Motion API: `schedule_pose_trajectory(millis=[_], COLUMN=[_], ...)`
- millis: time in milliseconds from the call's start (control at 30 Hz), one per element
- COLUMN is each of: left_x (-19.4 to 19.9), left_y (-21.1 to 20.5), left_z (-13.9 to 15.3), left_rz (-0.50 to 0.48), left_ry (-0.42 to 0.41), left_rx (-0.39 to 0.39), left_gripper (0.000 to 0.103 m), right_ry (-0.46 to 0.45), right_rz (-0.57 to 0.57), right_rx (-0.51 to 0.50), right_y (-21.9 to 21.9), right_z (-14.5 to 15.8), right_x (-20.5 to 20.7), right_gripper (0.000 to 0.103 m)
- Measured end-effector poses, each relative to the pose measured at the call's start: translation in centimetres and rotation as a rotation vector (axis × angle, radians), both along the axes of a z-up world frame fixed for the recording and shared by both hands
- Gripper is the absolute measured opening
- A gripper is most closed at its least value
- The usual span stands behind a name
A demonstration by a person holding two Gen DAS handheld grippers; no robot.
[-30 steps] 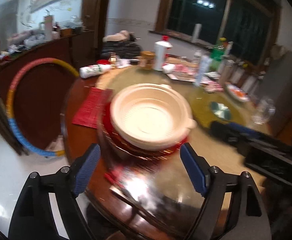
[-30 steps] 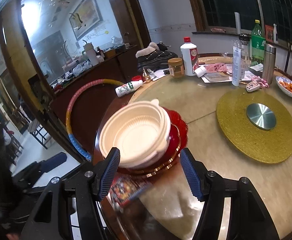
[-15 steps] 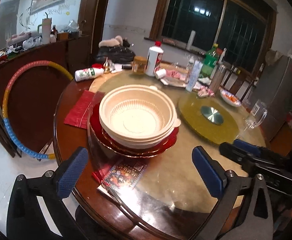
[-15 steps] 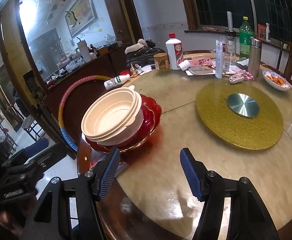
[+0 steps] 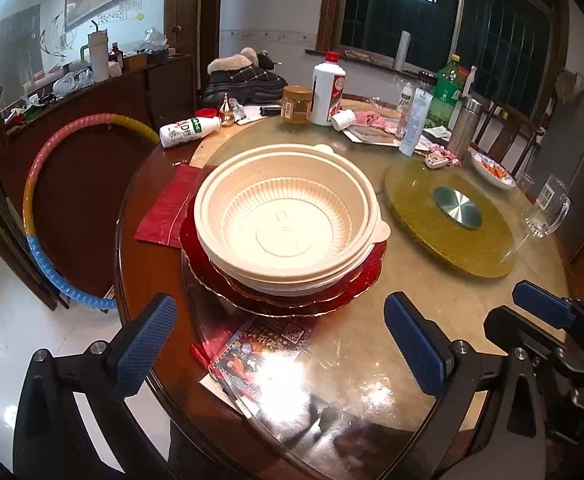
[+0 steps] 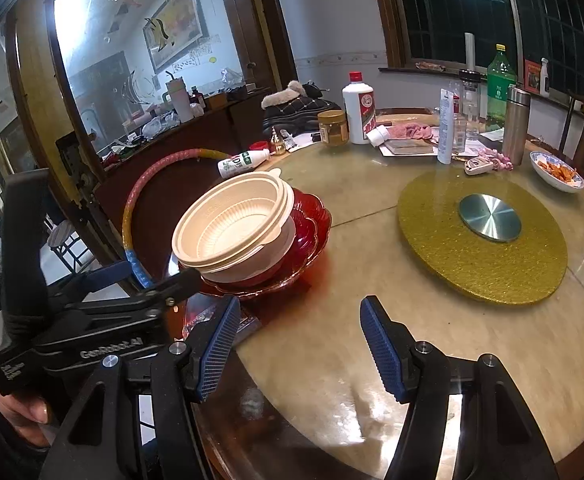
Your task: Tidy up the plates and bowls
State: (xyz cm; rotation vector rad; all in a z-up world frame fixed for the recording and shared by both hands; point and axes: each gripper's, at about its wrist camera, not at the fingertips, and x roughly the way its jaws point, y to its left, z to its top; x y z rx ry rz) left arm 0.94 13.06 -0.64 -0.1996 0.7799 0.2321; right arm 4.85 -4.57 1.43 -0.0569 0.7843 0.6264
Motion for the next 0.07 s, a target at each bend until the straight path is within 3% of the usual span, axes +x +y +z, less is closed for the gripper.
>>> schedule_pose_trajectory(millis=[67], left_x=[0.16], left_y=[-0.13], left_z=[-0.17], left_rz=[0.003], left_ry=[0.012], left_rx=[0.005], left_gripper=[0.103], right_ry=[0.000], right_rz=[0.003], right_rx=[-0.003], right_y=[0.08], right_z=[-0.02], right_x=[-0.02], right_gripper=[0.065])
